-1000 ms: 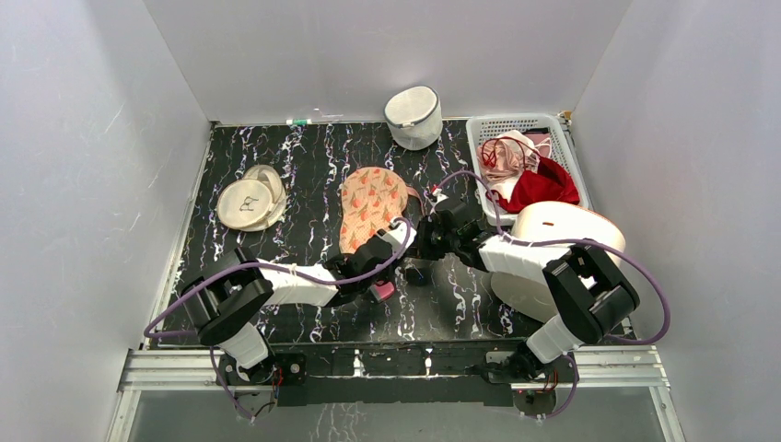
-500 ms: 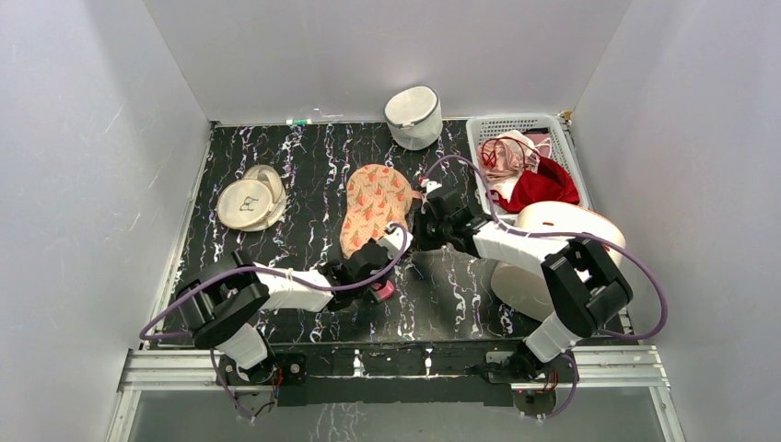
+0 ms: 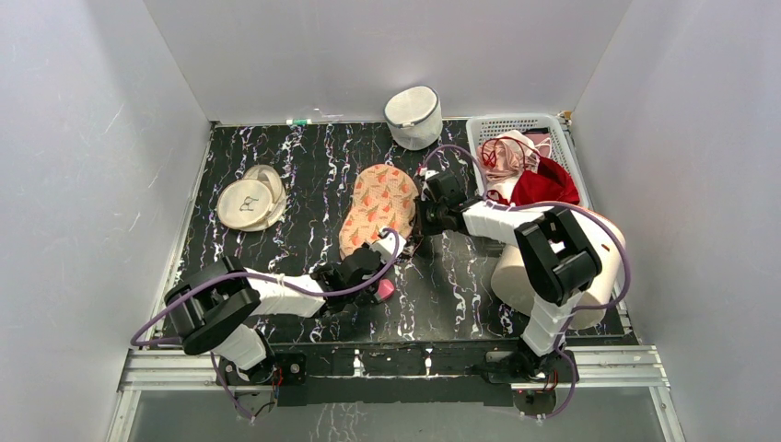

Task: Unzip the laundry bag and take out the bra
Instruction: Unzip the laundry bag at the center of the board.

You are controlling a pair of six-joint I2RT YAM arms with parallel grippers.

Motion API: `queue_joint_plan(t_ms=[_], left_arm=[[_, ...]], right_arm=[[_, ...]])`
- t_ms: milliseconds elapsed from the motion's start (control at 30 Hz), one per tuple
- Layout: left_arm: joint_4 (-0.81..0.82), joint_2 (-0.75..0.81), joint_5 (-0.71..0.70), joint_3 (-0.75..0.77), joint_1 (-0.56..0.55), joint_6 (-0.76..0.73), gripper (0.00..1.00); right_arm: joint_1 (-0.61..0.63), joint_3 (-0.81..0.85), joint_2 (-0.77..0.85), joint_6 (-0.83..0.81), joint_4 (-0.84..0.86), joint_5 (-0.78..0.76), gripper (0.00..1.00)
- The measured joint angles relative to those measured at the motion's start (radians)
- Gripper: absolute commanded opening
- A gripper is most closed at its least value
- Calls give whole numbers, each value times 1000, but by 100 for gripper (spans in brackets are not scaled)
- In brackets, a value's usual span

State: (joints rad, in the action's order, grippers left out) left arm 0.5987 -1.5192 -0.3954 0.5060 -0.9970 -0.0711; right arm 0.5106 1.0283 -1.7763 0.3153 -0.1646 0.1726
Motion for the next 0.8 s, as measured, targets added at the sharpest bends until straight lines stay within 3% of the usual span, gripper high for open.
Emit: queue_joint_plan(t_ms=[533,667,800], left_arm=[[10,33,10,-34,0,-3,0],[-18,35,11,-33,0,7,13],[-67,35,14,-26,0,34,39]], right_arm=[[-105,152,-158,-29,23,63,0],[-111,142,-154,-26,28,84,0],[-113,87,-124,-14,48,120,0]])
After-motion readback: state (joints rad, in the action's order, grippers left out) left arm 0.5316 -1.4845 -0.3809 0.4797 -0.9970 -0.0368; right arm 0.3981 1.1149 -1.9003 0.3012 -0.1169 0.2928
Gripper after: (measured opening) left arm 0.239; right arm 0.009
